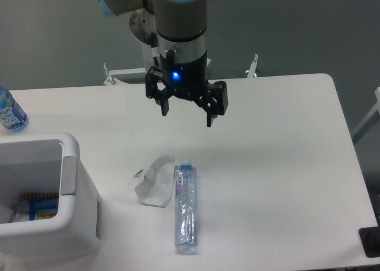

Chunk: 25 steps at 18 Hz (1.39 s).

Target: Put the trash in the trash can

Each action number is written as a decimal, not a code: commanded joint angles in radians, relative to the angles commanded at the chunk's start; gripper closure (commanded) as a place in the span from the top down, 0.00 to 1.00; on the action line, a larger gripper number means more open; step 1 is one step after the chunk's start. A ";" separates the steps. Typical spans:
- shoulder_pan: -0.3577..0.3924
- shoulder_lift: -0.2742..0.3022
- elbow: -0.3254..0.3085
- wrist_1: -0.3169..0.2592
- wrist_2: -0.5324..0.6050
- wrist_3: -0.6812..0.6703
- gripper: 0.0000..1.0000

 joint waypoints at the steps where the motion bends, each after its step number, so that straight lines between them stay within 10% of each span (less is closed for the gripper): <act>1: 0.000 0.000 -0.002 0.002 0.000 0.000 1.00; 11: -0.009 -0.023 -0.080 0.050 -0.009 0.006 1.00; 16: -0.054 -0.031 -0.230 0.258 -0.015 -0.015 1.00; 25: -0.147 -0.207 -0.281 0.320 -0.058 -0.070 1.00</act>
